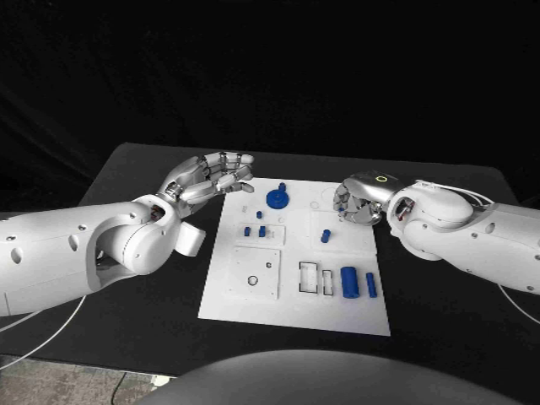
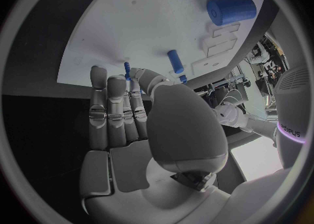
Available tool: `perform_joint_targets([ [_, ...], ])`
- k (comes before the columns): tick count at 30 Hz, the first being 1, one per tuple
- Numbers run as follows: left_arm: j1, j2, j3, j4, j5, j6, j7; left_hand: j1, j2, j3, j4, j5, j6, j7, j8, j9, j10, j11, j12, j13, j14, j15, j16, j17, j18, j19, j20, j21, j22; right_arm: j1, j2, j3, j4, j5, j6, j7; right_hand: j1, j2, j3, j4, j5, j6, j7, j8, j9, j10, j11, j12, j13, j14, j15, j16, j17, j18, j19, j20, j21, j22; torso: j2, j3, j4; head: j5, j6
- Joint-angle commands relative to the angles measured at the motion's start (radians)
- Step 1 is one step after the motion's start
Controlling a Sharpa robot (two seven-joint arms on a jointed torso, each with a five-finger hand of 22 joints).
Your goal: Assemble the parts on the task board
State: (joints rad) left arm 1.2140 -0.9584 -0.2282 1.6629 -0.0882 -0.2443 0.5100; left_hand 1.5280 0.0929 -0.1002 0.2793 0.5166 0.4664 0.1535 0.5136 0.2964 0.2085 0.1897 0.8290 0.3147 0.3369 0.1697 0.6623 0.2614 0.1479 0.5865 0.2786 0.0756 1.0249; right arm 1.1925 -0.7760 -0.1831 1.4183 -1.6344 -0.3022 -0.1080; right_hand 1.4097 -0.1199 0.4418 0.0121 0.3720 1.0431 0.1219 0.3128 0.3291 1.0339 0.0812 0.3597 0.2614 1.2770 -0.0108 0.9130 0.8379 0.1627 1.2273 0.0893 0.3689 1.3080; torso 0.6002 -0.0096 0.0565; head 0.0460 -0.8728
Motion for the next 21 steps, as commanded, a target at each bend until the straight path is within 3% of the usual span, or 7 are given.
perform_joint_targets([
  [1,0.000,0.001,0.000,0.001,0.002,0.019,-0.001,0.015,0.002,-0.003,-0.001,0.008,0.004,0.025,0.006,-0.003,-0.004,-0.003,0.008,-0.003,0.004,0.006,0.006,-0.003,0.020,0.008,0.002,-0.006,-0.001,0.015,-0.012,0.000,0.023,0.032,-0.010,-0.003,0.006,0.000,-0.002,-0.003,0.006,-0.002,0.007,-0.007,-0.001,0.021,-0.011,-0.006,0.000,-0.006,0.003,-0.006,-0.002,0.012,0.002,-0.001,0.005,0.033,0.000,0.0003,0.0001,0.008,0.000],
  [7,0.000,0.003,0.000,0.002,0.002,0.022,-0.006,0.022,0.005,-0.002,-0.002,0.012,0.007,0.032,0.011,-0.007,-0.004,-0.006,0.011,-0.009,0.003,0.005,0.008,-0.006,0.020,0.008,0.002,-0.006,-0.002,0.045,-0.039,0.000,0.077,0.043,-0.013,-0.010,0.004,0.001,-0.002,-0.002,0.005,-0.003,0.007,-0.010,-0.001,0.022,-0.011,-0.008,-0.002,-0.007,0.003,-0.008,-0.005,0.012,0.001,0.000,0.004,0.032,-0.001,0.0002,-0.0003,0.009,0.000],
  [12,0.000,0.006,0.000,-0.001,0.002,0.024,-0.008,0.022,0.005,-0.002,-0.002,0.012,0.007,0.033,0.011,-0.007,-0.004,-0.006,0.011,-0.009,0.003,0.005,0.008,-0.006,0.020,0.008,0.002,-0.006,-0.002,0.067,-0.061,0.000,0.159,0.061,-0.017,-0.013,0.004,0.000,-0.002,-0.003,0.004,-0.006,0.007,-0.014,-0.003,0.024,-0.011,-0.011,-0.004,-0.006,0.003,-0.008,-0.005,0.012,0.001,0.000,0.005,0.032,-0.001,-0.0001,0.0006,0.006,0.000],
  [16,0.000,0.009,0.000,-0.002,0.002,0.026,-0.009,0.023,0.005,-0.002,-0.002,0.012,0.007,0.033,0.012,-0.007,-0.004,-0.006,0.011,-0.009,0.003,0.005,0.008,-0.006,0.020,0.008,0.002,-0.007,-0.002,0.073,-0.067,0.000,0.225,0.082,-0.002,-0.012,0.004,-0.001,-0.002,-0.004,-0.002,-0.011,0.009,-0.024,-0.006,0.027,-0.010,-0.016,-0.008,-0.005,0.003,-0.007,-0.006,0.012,0.000,0.000,0.007,0.032,-0.001,-0.0005,0.0017,0.007,0.000],
  [21,0.000,0.012,0.000,-0.001,0.002,0.029,-0.012,0.025,0.007,-0.001,-0.002,0.013,0.008,0.035,0.013,-0.009,-0.004,-0.007,0.012,-0.011,0.003,0.005,0.009,-0.007,0.020,0.008,0.002,-0.007,-0.002,0.066,-0.066,0.000,0.297,0.105,0.017,-0.008,0.004,-0.003,0.003,-0.006,-0.010,-0.031,0.016,-0.061,-0.023,0.028,-0.006,-0.030,-0.018,-0.003,0.007,-0.007,-0.009,0.012,-0.003,0.003,0.013,0.032,-0.002,-0.0008,0.0026,0.010,0.000],
])
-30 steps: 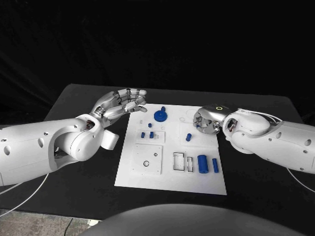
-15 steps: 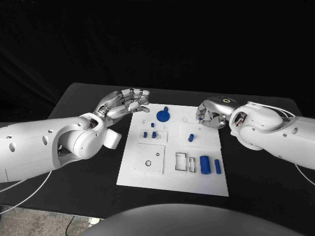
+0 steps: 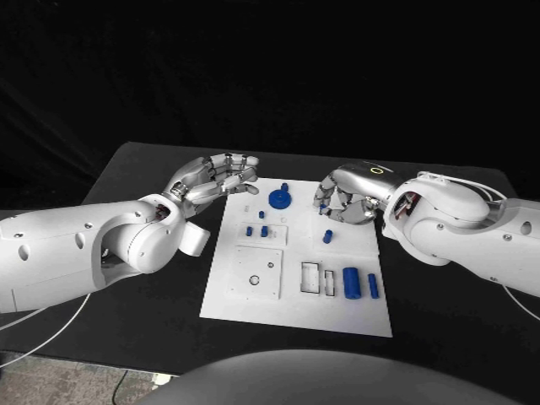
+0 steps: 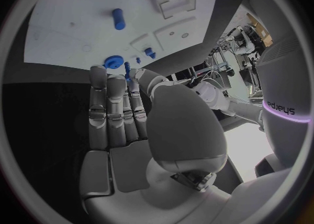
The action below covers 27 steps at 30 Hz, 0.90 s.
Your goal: Assemble the parts on the task board
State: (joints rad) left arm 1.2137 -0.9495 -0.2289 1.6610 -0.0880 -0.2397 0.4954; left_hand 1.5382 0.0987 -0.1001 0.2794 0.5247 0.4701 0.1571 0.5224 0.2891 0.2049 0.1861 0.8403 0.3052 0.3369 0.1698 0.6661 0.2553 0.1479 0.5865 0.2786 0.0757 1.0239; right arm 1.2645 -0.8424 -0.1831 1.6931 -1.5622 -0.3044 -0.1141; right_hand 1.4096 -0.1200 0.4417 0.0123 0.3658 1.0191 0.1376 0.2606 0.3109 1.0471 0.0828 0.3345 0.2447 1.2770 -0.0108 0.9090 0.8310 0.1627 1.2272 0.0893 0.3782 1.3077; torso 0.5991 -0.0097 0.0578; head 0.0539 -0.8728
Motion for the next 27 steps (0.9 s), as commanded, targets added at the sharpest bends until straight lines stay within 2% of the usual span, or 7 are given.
perform_joint_targets([
  [1,0.000,0.003,0.000,0.001,0.002,0.025,0.002,0.016,0.002,0.000,-0.002,0.005,0.005,0.032,0.005,-0.002,0.000,-0.003,0.001,-0.002,0.003,0.005,0.005,-0.002,0.020,0.008,0.002,-0.007,-0.001,-0.009,0.002,0.000,0.030,0.034,0.019,-0.001,0.004,-0.004,0.003,-0.006,-0.005,-0.008,0.001,-0.011,-0.006,0.015,-0.007,-0.006,-0.002,-0.003,0.007,-0.004,-0.003,0.012,-0.003,0.003,0.004,0.032,-0.001,-0.0009,0.0004,0.004,0.000],
  [5,0.000,0.002,0.000,0.001,0.002,0.026,0.001,0.019,0.003,0.001,-0.003,0.005,0.006,0.033,0.006,-0.003,0.000,-0.003,0.002,-0.004,0.002,0.005,0.006,-0.002,0.020,0.008,0.002,-0.007,-0.001,-0.022,0.011,0.000,0.039,0.038,0.014,0.004,0.007,-0.005,0.004,-0.009,-0.008,-0.007,0.002,-0.016,-0.008,0.016,-0.006,-0.007,-0.003,-0.003,0.007,-0.003,-0.002,0.012,-0.003,0.004,0.006,0.032,-0.001,-0.0012,-0.0003,0.010,0.000],
  [9,0.000,0.002,0.000,-0.001,0.002,0.027,-0.001,0.026,0.007,0.004,-0.005,0.006,0.006,0.034,0.008,-0.006,0.000,-0.003,0.004,-0.007,0.002,0.005,0.008,-0.004,0.020,0.008,0.002,-0.007,-0.002,-0.040,0.031,0.000,0.028,0.040,0.012,0.010,0.009,-0.006,0.005,-0.011,-0.009,-0.005,0.002,-0.019,-0.010,0.018,-0.006,-0.008,-0.004,-0.003,0.007,-0.002,-0.002,0.012,-0.004,0.004,0.007,0.032,0.000,-0.0006,-0.0003,0.014,0.000],
  [18,0.000,0.003,0.000,-0.002,0.002,0.027,-0.005,0.038,0.011,0.008,-0.008,0.008,0.008,0.036,0.012,-0.012,0.000,-0.003,0.007,-0.013,0.002,0.005,0.011,-0.007,0.020,0.008,0.002,-0.006,-0.002,-0.083,0.102,0.000,-0.018,-0.010,0.017,0.031,0.014,-0.007,0.006,-0.015,-0.011,0.000,0.002,-0.023,-0.012,0.022,-0.007,-0.009,-0.005,-0.003,0.007,-0.001,-0.002,0.012,-0.004,0.003,0.011,0.033,0.001,-0.0001,-0.0020,0.027,0.000],
  [20,0.000,0.003,0.000,-0.002,0.002,0.027,-0.005,0.038,0.011,0.008,-0.008,0.008,0.008,0.036,0.012,-0.012,0.000,-0.003,0.007,-0.013,0.002,0.005,0.011,-0.007,0.020,0.008,0.002,-0.006,-0.002,-0.094,0.119,0.000,-0.028,-0.017,0.012,0.037,0.015,-0.007,0.006,-0.017,-0.010,0.003,0.001,-0.026,-0.014,0.024,-0.007,-0.009,-0.005,0.009,0.006,0.020,0.019,0.009,0.004,0.003,0.037,0.038,0.001,0.0001,-0.0020,0.028,0.000],
  [27,0.000,-0.002,0.000,-0.001,0.002,0.024,-0.006,0.040,0.012,0.009,-0.009,0.008,0.009,0.036,0.013,-0.013,0.000,-0.003,0.008,-0.015,0.002,0.005,0.012,-0.008,0.020,0.008,0.002,-0.006,-0.002,-0.134,0.179,0.000,-0.074,-0.050,-0.005,0.053,0.016,-0.007,0.005,-0.019,-0.007,0.012,0.001,-0.033,-0.018,0.029,-0.008,-0.010,-0.006,0.025,0.005,0.045,0.041,0.006,0.015,0.003,0.066,0.042,0.001,0.0007,0.0006,0.033,0.000],
])
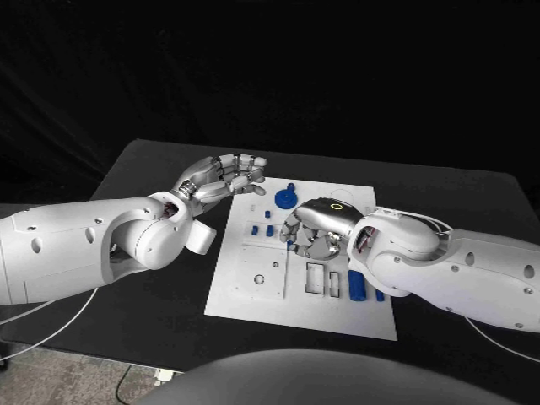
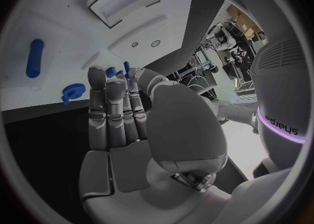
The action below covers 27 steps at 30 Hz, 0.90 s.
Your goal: Assemble the parts on the task board
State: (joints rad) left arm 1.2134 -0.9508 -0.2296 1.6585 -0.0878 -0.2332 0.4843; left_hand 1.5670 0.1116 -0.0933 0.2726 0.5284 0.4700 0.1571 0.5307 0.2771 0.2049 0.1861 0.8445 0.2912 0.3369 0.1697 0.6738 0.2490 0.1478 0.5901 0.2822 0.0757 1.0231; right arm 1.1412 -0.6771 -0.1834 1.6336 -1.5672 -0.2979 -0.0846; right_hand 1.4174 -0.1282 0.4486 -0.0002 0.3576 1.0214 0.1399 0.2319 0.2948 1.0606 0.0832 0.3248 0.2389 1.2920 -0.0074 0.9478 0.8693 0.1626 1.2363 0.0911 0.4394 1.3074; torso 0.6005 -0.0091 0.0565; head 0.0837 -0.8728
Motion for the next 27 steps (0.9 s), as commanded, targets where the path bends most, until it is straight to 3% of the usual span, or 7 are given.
perform_joint_targets([
  [1,0.000,-0.001,0.000,0.002,0.001,0.017,0.004,0.012,-0.001,0.002,-0.002,0.004,0.009,0.036,0.005,-0.001,0.000,-0.003,0.004,-0.001,0.002,0.005,0.004,-0.002,0.020,0.005,-0.001,-0.006,-0.001,-0.016,0.020,0.001,-0.020,-0.048,-0.013,0.025,0.008,0.001,-0.002,-0.007,0.001,0.010,-0.002,-0.004,-0.002,0.016,-0.009,0.000,-0.001,0.010,0.001,0.006,0.003,0.006,0.006,0.001,0.005,0.042,0.000,-0.0003,0.0012,0.006,0.000],
  [9,0.000,-0.001,0.000,0.001,0.001,0.017,0.001,0.014,0.001,0.004,-0.002,0.005,0.010,0.037,0.006,-0.002,0.000,-0.003,0.005,-0.003,0.002,0.005,0.005,-0.002,0.020,0.005,-0.002,-0.006,-0.001,-0.045,0.055,0.001,-0.051,-0.059,-0.021,0.026,0.009,0.001,-0.002,-0.008,0.004,0.012,-0.002,-0.007,-0.003,0.017,-0.009,-0.001,-0.001,0.015,0.001,0.015,0.011,0.005,0.010,0.000,0.017,0.044,0.000,-0.0010,-0.0001,0.014,0.000],
  [27,0.000,0.001,0.000,-0.003,0.001,0.023,-0.006,0.021,0.010,0.010,-0.001,0.012,0.011,0.038,0.009,-0.007,0.001,-0.003,0.008,-0.008,0.002,0.005,0.008,-0.005,0.020,0.006,-0.002,-0.006,0.000,-0.079,0.094,0.001,-0.101,-0.058,-0.004,0.020,0.010,0.002,-0.002,-0.010,0.005,0.014,-0.002,-0.010,-0.005,0.018,-0.009,-0.001,-0.001,0.017,0.000,0.017,0.011,0.005,0.012,0.000,0.020,0.044,0.000,-0.0010,0.0004,0.016,0.000],
])
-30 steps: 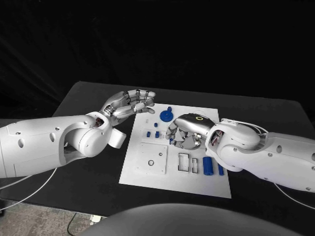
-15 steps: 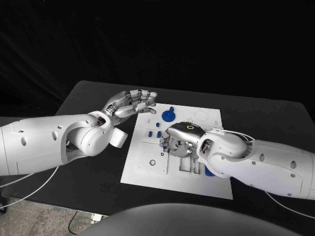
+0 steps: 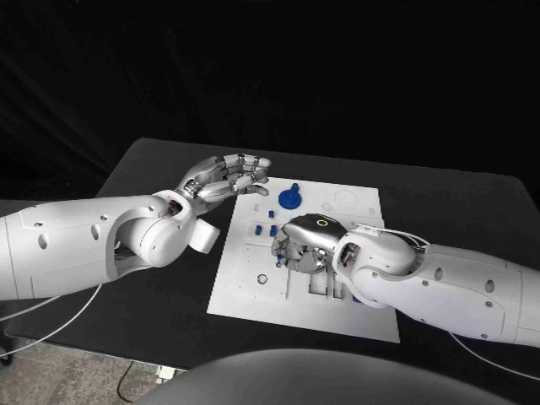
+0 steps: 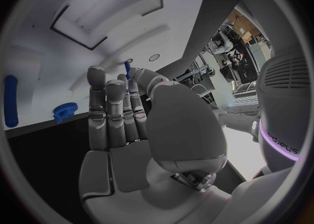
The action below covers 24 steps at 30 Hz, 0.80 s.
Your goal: Assemble the parts on the task board
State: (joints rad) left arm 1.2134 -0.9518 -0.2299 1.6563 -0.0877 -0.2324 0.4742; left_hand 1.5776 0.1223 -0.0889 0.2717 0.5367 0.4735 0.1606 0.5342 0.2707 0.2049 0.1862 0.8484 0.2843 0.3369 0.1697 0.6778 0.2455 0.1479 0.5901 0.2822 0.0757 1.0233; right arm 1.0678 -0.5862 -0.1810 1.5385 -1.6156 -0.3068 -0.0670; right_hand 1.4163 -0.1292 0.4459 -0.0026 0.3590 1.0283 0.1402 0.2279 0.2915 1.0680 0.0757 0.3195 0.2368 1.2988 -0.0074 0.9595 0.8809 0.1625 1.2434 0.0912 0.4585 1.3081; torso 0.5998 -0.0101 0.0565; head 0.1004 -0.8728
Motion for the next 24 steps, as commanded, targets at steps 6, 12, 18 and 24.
perform_joint_targets([
  [6,0.000,0.001,0.000,-0.002,0.001,0.024,0.000,0.014,0.001,0.008,-0.001,0.007,0.008,0.035,0.007,-0.003,0.001,-0.003,0.005,-0.003,0.002,0.005,0.005,-0.002,0.020,0.006,-0.002,-0.006,0.000,-0.010,-0.001,-0.001,-0.003,-0.001,0.008,0.003,0.012,0.003,0.001,-0.007,0.004,0.007,-0.002,-0.006,-0.002,0.010,-0.002,0.004,0.001,0.010,0.000,0.005,-0.001,0.005,0.005,0.000,0.002,0.044,0.000,-0.0003,0.0000,0.005,0.000],
  [12,0.000,0.003,-0.001,-0.006,0.001,0.027,-0.003,0.015,0.002,0.008,-0.001,0.008,0.008,0.035,0.007,-0.003,0.000,-0.003,0.005,-0.004,0.002,0.006,0.006,-0.003,0.020,0.006,-0.002,-0.006,0.000,-0.012,-0.004,-0.001,0.001,0.011,0.018,0.002,0.011,0.003,0.001,-0.007,0.005,0.007,-0.002,-0.007,-0.002,0.011,-0.002,0.004,0.001,0.010,0.000,0.005,-0.002,0.005,0.004,0.000,0.001,0.043,-0.001,-0.0008,-0.0003,0.003,0.000],
  [18,-0.001,0.005,-0.001,-0.007,0.001,0.032,-0.008,0.016,0.002,0.009,-0.001,0.010,0.007,0.035,0.007,-0.004,0.000,-0.002,0.005,-0.005,0.002,0.006,0.006,-0.003,0.020,0.006,-0.002,-0.006,0.000,-0.013,-0.005,-0.001,0.002,0.018,0.025,0.000,0.011,0.004,0.001,-0.007,0.005,0.008,-0.002,-0.007,-0.002,0.011,-0.002,0.004,0.001,0.009,0.000,0.003,-0.004,0.006,0.004,0.000,-0.001,0.043,-0.001,0.0001,0.0005,0.004,0.000],
  [24,-0.001,0.003,-0.002,-0.008,0.001,0.035,-0.013,0.017,0.003,0.009,-0.001,0.011,0.007,0.035,0.007,-0.005,0.000,-0.002,0.005,-0.006,0.002,0.006,0.007,-0.003,0.020,0.006,-0.002,-0.006,0.000,-0.016,-0.006,-0.001,0.005,0.021,0.029,-0.001,0.011,0.004,0.001,-0.007,0.005,0.008,-0.002,-0.007,-0.002,0.011,-0.002,0.004,0.001,0.009,0.000,0.003,-0.004,0.006,0.004,0.000,-0.001,0.043,-0.001,0.0000,-0.0004,0.006,0.000],
])
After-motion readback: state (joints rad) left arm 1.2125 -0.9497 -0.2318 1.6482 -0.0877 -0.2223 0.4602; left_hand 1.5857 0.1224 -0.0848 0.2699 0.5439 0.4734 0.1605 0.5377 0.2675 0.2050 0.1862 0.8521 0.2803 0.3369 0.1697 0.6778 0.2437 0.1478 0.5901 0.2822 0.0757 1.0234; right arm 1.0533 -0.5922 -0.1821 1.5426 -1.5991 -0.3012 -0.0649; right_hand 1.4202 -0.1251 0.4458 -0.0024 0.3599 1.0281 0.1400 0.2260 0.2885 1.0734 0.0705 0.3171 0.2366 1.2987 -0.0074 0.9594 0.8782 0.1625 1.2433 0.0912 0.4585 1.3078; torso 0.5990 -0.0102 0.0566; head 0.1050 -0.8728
